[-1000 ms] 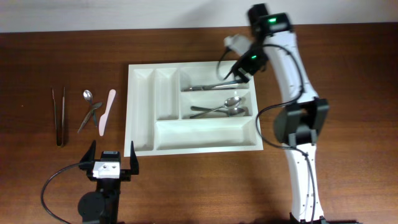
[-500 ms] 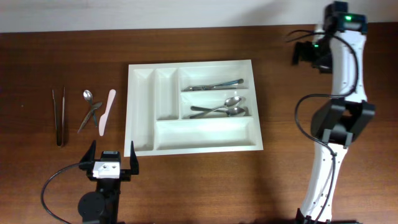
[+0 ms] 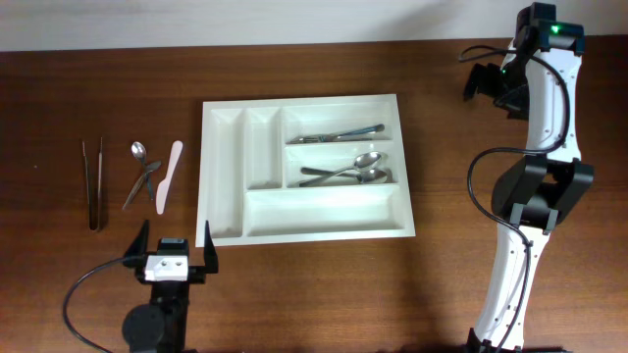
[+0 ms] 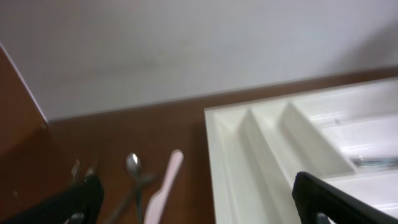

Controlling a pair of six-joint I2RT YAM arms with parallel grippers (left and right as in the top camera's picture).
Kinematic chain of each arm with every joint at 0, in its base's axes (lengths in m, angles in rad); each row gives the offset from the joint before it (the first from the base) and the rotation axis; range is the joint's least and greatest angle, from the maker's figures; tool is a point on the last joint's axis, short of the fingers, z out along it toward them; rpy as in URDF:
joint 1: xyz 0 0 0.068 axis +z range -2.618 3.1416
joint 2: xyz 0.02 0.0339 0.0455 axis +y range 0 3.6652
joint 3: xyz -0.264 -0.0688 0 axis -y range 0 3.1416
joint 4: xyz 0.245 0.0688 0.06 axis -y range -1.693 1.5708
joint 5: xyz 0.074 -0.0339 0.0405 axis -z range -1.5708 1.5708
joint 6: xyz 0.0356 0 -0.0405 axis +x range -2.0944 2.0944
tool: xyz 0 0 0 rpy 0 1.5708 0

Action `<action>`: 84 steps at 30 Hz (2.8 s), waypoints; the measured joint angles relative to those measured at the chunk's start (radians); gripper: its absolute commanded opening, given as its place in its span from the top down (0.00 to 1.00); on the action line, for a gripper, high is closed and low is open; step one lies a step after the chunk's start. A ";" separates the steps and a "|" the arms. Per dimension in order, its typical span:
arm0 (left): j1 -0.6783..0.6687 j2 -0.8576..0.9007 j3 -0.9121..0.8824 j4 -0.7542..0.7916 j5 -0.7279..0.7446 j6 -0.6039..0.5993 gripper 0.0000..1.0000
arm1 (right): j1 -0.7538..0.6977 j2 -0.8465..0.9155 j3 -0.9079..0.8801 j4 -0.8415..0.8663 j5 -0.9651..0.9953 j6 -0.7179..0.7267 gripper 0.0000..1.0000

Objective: Pack container
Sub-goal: 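Raise the right gripper away to the upper right of the tray, then swing the left gripper over the cutlery left of the tray, then lower the left gripper and grasp the long steel tongs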

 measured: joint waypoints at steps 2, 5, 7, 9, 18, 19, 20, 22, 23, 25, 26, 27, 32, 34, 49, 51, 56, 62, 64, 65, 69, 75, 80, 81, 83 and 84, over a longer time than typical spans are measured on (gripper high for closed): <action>0.000 0.000 -0.001 0.085 -0.004 0.000 0.01 | 0.000 0.000 0.000 0.000 0.000 0.000 0.01; 0.000 0.000 0.000 0.233 -0.024 0.000 0.01 | 0.000 0.000 0.000 0.000 0.000 0.000 0.01; 0.000 0.001 0.008 0.262 -0.050 0.000 0.01 | 0.000 0.000 0.000 0.000 0.000 0.000 0.01; 0.000 0.018 0.035 0.233 -0.070 0.000 0.01 | 0.000 0.000 0.000 0.000 0.000 0.000 0.01; 0.000 0.449 0.484 -0.029 -0.101 0.000 0.01 | 0.000 0.000 0.000 0.000 0.000 0.003 0.01; 0.000 0.518 0.555 -0.074 -0.100 0.000 0.01 | 0.000 0.000 0.000 0.000 0.000 0.003 0.01; 0.000 0.597 0.634 -0.114 -0.100 0.000 0.01 | 0.000 0.000 0.000 0.000 -0.001 0.003 0.01; 0.000 0.743 0.779 -0.226 -0.100 0.000 0.01 | 0.000 0.000 0.000 0.000 0.000 0.003 0.01; 0.000 0.824 0.854 -0.269 -0.100 0.000 0.01 | 0.000 0.000 0.000 0.000 0.000 0.003 0.01; 0.000 0.987 1.003 -0.366 -0.090 0.000 0.01 | 0.000 0.000 0.000 -0.001 0.000 0.003 0.01; 0.000 1.059 1.062 -0.398 -0.081 0.000 0.01 | 0.000 0.000 0.000 0.000 0.000 0.003 0.01; 0.000 1.138 1.124 -0.439 -0.068 0.000 0.01 | 0.000 0.000 0.000 0.000 0.000 0.003 0.01; 0.000 1.368 1.269 -0.493 0.068 -0.005 0.01 | 0.000 0.000 0.000 0.000 0.000 0.003 0.01; 0.000 1.408 1.279 -0.495 0.161 -0.007 0.01 | 0.000 0.000 0.000 0.000 0.000 0.003 0.01; 0.000 1.439 1.284 -0.504 0.906 -0.012 0.01 | 0.000 0.000 0.000 0.000 0.000 0.003 0.01; 0.000 1.439 1.284 -0.515 0.961 -0.013 0.01 | 0.000 0.000 0.000 0.000 0.000 0.003 0.01; 0.002 1.439 1.284 -0.523 1.007 -0.029 0.01 | 0.000 0.000 0.000 0.000 0.000 0.003 0.01; 0.090 1.439 1.292 -0.681 0.716 -0.241 0.01 | 0.000 0.000 0.000 0.000 0.000 0.003 0.01; 0.142 1.439 1.292 -0.735 0.595 -0.295 0.01 | 0.000 0.000 0.000 0.000 0.000 0.003 0.01; 0.176 1.439 1.292 -0.763 0.519 -0.321 0.01 | 0.000 0.000 0.000 0.000 0.000 0.003 0.01; 0.269 1.439 1.292 -0.816 0.297 -0.367 0.01 | 0.000 0.000 0.000 0.000 0.000 0.003 0.01; 0.335 1.475 1.293 -0.862 0.023 -0.394 0.01 | 0.000 0.000 0.000 0.000 0.000 0.003 0.01; 0.347 1.601 1.294 -0.869 -0.120 -0.394 0.01 | 0.000 0.000 0.000 0.000 0.000 0.003 0.01; 0.347 1.634 1.294 -0.870 -0.136 -0.394 0.01 | 0.000 0.000 0.000 0.000 0.000 0.003 0.01; 0.347 1.698 1.294 -0.874 -0.158 -0.394 0.01 | 0.000 0.000 0.000 0.000 0.000 0.003 0.01; 0.347 1.728 1.294 -0.881 -0.166 -0.394 0.01 | 0.000 0.000 0.000 0.000 0.000 0.003 0.01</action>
